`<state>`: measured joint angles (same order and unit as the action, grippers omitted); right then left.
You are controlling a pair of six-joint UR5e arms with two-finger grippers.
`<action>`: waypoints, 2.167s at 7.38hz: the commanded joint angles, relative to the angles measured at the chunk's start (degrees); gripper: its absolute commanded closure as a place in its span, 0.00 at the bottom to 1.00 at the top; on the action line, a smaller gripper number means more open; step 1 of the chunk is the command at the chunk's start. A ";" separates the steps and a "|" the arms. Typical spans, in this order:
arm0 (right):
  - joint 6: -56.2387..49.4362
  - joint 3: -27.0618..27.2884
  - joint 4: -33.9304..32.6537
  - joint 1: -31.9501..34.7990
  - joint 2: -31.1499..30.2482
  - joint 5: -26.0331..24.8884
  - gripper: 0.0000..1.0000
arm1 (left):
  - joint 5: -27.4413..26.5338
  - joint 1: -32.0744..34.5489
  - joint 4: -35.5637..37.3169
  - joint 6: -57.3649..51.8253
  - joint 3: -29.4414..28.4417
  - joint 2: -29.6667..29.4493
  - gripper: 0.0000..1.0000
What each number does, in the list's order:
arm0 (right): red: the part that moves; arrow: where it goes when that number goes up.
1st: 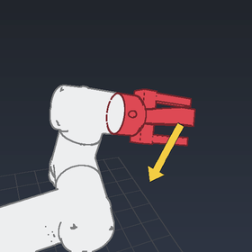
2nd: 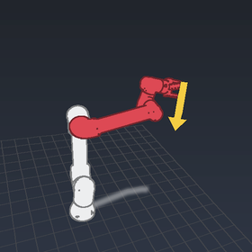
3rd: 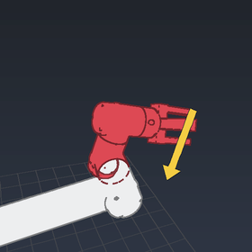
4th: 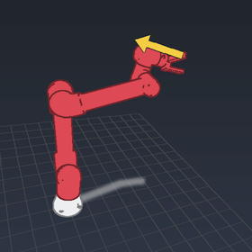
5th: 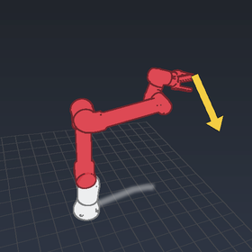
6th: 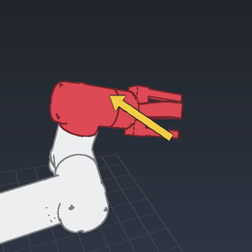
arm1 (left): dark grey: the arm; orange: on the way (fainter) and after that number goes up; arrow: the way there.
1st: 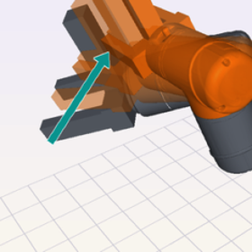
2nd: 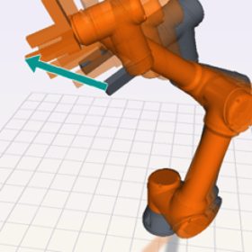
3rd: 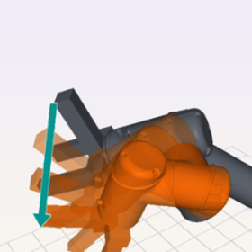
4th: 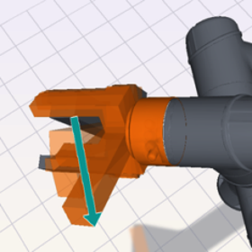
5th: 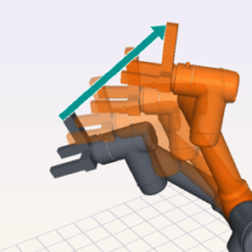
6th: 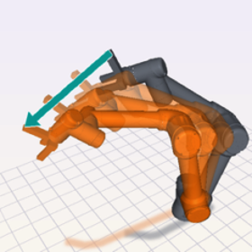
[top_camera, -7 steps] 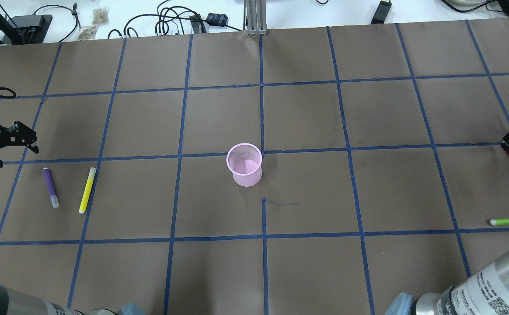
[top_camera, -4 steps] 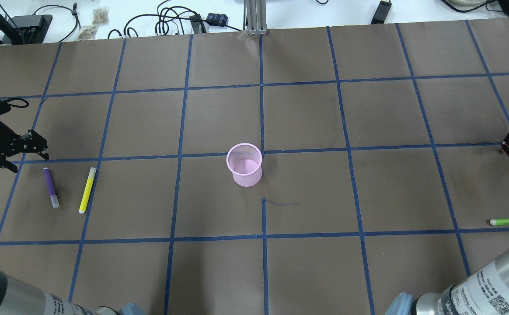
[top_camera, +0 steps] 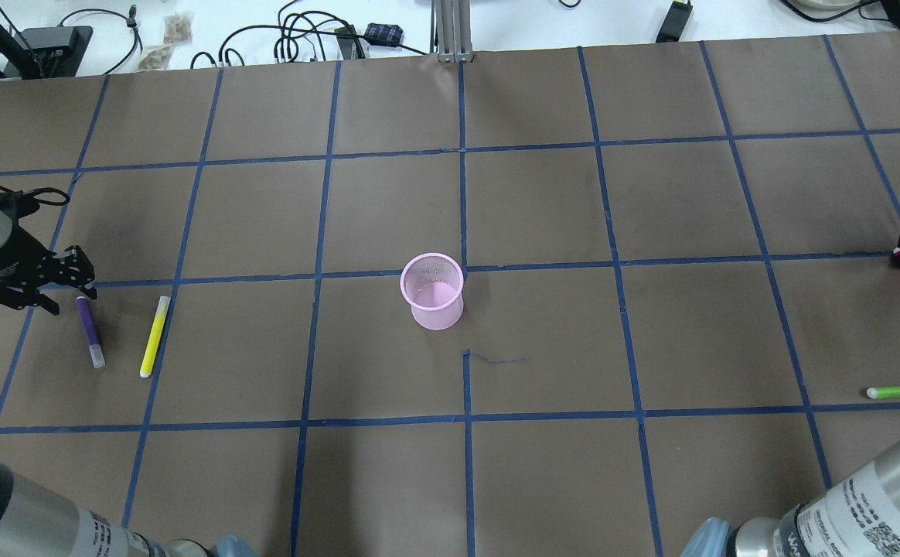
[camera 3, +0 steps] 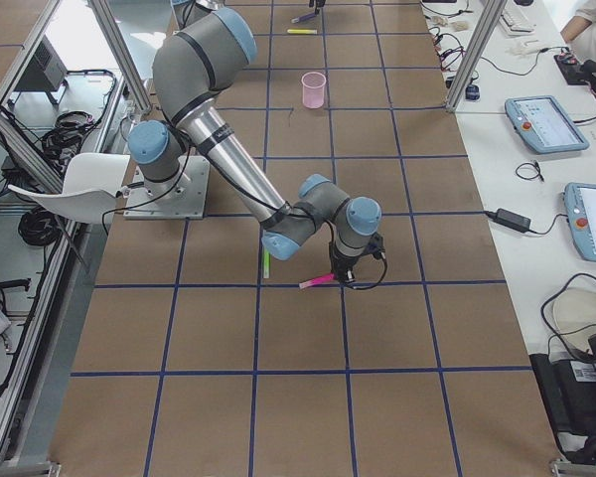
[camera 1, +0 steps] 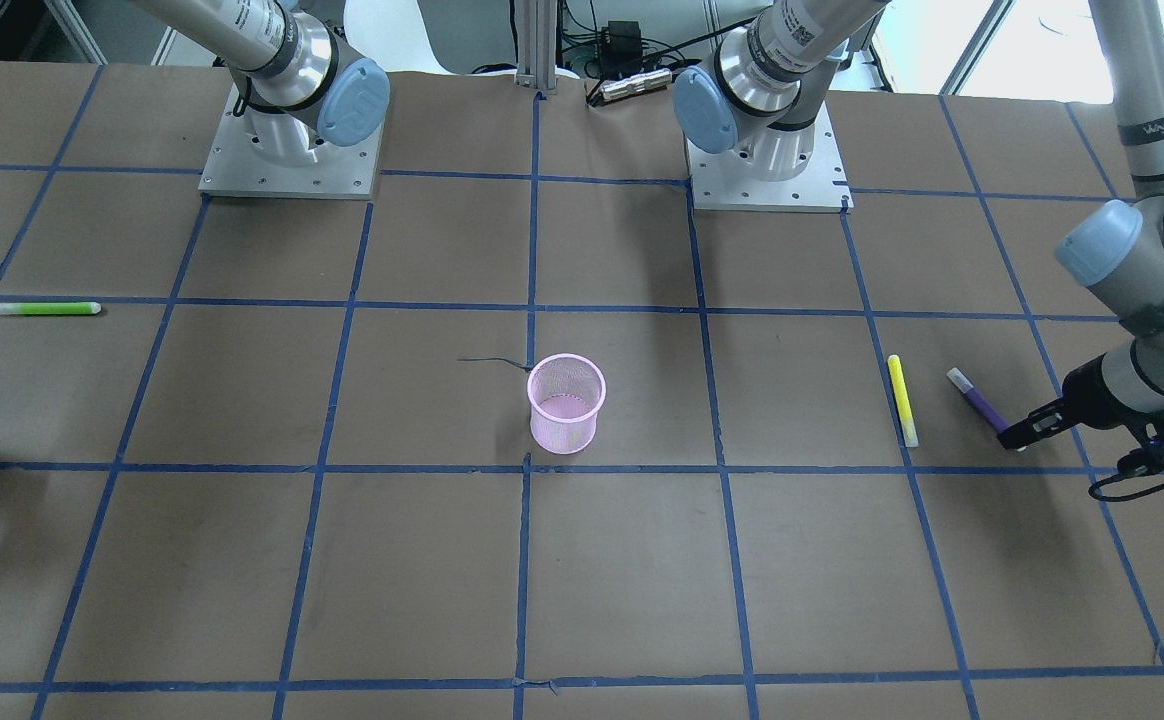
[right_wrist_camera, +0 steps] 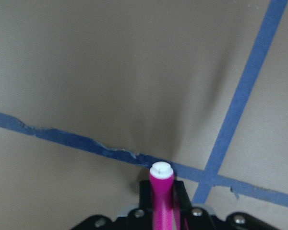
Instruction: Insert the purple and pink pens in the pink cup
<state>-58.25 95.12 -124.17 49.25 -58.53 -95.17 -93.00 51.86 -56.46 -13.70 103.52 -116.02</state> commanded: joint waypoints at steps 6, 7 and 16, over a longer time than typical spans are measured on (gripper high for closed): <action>30.06 12.43 -3.07 30.57 -25.44 18.00 1.00 | -0.08 0.00 0.47 0.51 -0.07 -1.84 1.00; 39.00 15.59 -11.97 38.30 -27.84 17.82 1.00 | -0.08 0.00 0.65 0.34 -0.60 -1.67 1.00; 76.53 12.99 -43.70 66.50 -15.12 1.76 1.00 | -0.78 12.20 -4.45 8.40 -9.13 10.63 1.00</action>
<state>18.20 109.66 -167.61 115.69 -74.97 -91.52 -93.91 61.91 -61.15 -7.55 94.52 -106.54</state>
